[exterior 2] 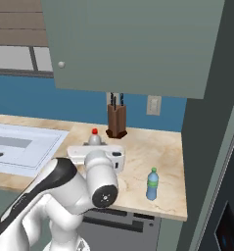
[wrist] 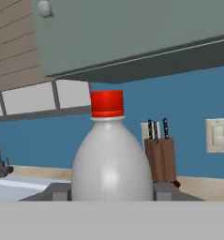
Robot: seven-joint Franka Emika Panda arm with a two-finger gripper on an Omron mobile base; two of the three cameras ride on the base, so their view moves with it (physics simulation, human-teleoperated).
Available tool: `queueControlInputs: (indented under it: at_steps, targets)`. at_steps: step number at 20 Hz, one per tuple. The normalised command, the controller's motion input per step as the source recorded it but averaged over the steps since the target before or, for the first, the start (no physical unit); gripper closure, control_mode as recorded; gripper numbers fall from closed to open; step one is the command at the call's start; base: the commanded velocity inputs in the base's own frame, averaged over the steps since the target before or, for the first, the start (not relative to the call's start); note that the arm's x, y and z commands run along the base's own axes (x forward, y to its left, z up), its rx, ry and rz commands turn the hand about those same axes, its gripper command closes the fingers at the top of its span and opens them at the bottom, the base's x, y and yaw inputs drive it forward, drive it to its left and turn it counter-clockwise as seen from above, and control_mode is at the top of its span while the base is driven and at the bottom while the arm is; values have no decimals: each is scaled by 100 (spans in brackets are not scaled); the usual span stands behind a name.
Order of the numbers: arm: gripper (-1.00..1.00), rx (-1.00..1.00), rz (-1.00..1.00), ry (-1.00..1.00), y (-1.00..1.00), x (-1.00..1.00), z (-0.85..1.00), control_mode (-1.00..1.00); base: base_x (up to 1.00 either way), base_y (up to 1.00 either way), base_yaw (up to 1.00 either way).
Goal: Take the bottled waters from the counter and place them in the freezer to freeze. Close the freezer door after placing the bottles.
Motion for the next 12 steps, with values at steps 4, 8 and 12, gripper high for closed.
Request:
queueControlInputs:
  at_steps: [4,8,12]
  targets:
    - [100,-20,-26,-7,-8,11,24,-100,0,0,0]
    - [100,-17,-11,-14,-1,3,2,-100,0,0,0]
    - [100,-5,-2,-2,-8,0,-8,-100,0,0,0]
